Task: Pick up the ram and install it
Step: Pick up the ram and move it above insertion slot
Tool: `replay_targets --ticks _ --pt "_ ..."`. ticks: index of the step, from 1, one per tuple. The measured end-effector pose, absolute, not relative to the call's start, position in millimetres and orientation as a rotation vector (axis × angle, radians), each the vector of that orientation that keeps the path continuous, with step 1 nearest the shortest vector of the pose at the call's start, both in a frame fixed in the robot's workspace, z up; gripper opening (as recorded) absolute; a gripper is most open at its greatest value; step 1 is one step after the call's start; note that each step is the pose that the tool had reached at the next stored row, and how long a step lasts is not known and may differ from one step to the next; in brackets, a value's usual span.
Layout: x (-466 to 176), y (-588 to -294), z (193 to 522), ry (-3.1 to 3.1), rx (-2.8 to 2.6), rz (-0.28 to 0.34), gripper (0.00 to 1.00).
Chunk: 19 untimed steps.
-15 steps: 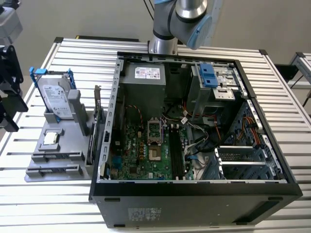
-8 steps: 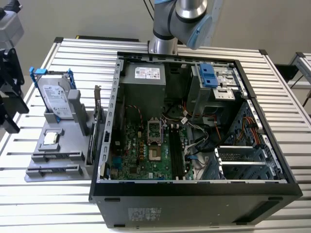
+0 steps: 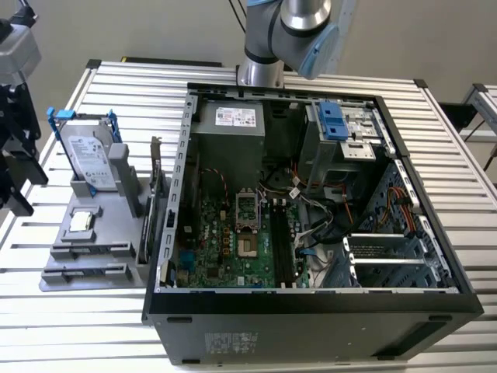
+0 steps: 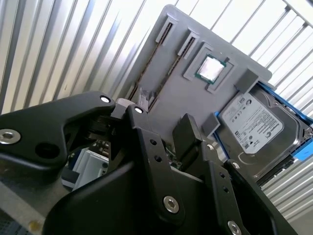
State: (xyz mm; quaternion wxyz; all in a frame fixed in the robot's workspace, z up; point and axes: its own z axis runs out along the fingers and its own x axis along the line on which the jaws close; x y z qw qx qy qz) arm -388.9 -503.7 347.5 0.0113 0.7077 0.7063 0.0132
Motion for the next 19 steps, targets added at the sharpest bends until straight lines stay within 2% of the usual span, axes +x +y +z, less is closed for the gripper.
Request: replay_targets --ticks 19 --pt "-388.8 -503.7 335.3 2.203 2.207 0.041 1.00"
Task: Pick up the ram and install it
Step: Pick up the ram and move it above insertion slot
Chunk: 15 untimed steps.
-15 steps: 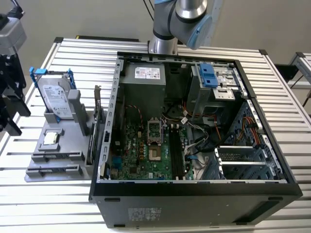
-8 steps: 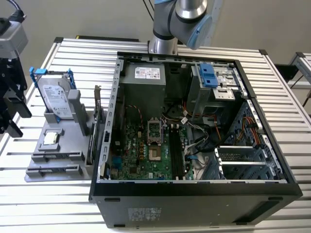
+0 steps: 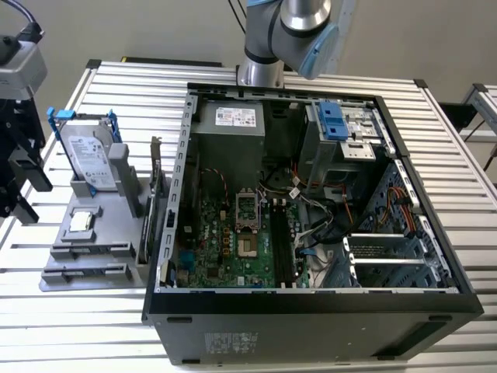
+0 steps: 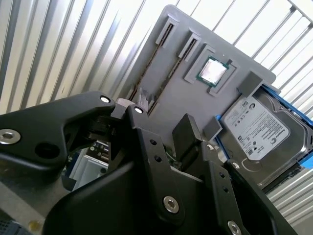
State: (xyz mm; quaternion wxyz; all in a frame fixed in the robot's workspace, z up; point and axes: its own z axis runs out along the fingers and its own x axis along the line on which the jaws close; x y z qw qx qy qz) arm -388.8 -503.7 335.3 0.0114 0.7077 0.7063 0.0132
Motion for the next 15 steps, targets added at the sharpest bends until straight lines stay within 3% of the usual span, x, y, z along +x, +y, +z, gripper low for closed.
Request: replay_targets --ticks 15 --pt "-388.8 -503.7 324.8 2.203 2.207 0.041 1.00"
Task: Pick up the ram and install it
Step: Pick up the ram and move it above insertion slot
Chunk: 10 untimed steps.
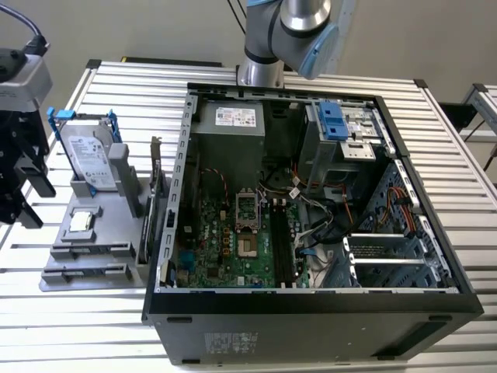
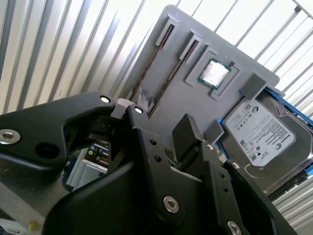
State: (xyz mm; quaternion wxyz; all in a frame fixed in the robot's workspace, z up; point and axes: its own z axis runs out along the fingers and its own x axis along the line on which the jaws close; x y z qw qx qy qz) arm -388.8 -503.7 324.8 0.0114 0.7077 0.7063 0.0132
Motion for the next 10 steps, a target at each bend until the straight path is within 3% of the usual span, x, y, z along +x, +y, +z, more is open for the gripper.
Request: replay_targets --ticks 10 --pt "-388.9 -503.7 317.9 2.203 2.207 0.041 1.00"
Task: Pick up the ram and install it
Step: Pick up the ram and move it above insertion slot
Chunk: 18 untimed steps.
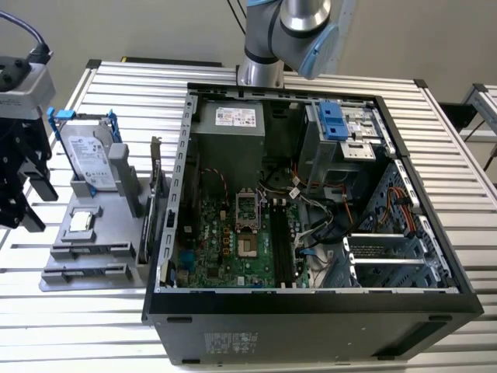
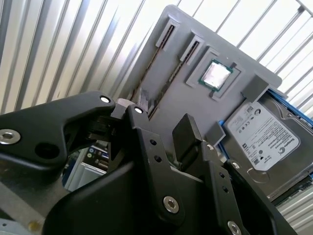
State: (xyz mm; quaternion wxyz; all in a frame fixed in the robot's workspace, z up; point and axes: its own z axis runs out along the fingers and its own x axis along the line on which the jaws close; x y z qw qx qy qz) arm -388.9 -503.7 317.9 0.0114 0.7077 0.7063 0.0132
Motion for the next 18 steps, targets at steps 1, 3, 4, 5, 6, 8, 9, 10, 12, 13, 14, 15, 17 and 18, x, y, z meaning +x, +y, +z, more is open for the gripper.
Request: replay_targets --ticks 1,3,4,5,6,8,9,10,12,13,14,15,17,18 --pt "-388.9 -503.7 317.2 2.203 2.207 0.041 1.00" --pt "-388.8 -503.7 315.9 2.203 2.207 0.041 1.00" --pt "-388.9 -503.7 315.1 2.203 2.207 0.041 1.00" --pt "-388.9 -503.7 314.5 2.203 2.207 0.041 1.00" --pt "-388.9 -503.7 313.8 2.203 2.207 0.041 1.00" --pt "-388.9 -503.7 312.6 2.203 2.207 0.041 1.00" --pt "-388.9 -503.7 311.9 2.203 2.207 0.041 1.00" --pt "-388.9 -503.7 311.2 2.203 2.207 0.041 1.00" --pt "-388.9 -503.7 309.9 2.203 2.207 0.041 1.00" --pt "-388.9 -503.7 309.3 2.203 2.207 0.041 1.00" --pt "-388.8 -503.7 308.6 2.203 2.207 0.041 1.00" --pt "-388.9 -503.7 308.0 2.203 2.207 0.041 1.00" --pt "-388.9 -503.7 306.6 2.203 2.207 0.041 1.00" --pt "-388.9 -503.7 305.9 2.203 2.207 0.041 1.00"
